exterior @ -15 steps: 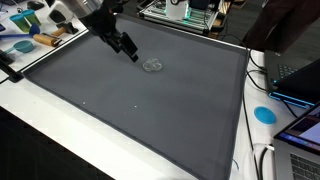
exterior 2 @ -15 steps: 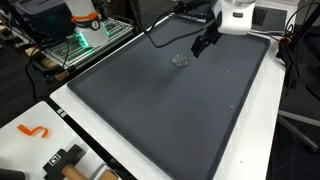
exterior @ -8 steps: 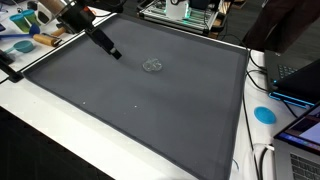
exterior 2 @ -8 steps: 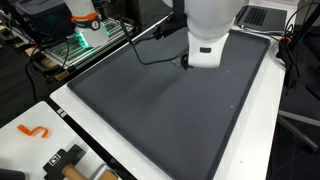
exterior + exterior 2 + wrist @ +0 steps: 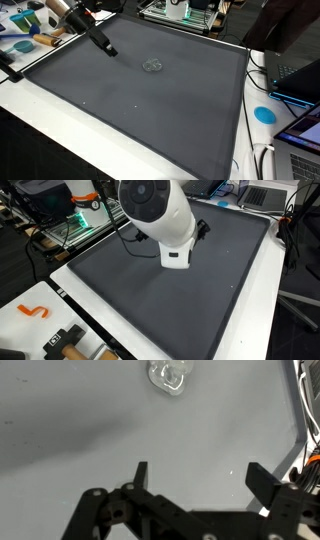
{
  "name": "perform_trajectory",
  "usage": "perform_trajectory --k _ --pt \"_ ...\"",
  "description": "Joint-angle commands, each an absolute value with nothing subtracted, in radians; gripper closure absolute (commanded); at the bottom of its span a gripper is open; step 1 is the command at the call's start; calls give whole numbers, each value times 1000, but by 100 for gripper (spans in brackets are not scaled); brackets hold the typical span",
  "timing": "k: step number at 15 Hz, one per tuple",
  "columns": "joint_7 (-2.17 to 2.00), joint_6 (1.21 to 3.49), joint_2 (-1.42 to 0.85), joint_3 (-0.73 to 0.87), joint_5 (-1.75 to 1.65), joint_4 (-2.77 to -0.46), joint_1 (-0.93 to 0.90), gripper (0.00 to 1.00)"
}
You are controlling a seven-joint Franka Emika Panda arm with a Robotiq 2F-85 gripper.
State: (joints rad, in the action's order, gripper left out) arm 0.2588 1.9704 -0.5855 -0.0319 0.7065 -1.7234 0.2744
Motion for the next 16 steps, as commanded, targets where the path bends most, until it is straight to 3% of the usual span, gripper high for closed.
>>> perform_trajectory --k 1,16 --pt "378 1997 -527 -24 750 -1827 283 0" --pt "652 2095 -356 -3 735 -2062 259 0"
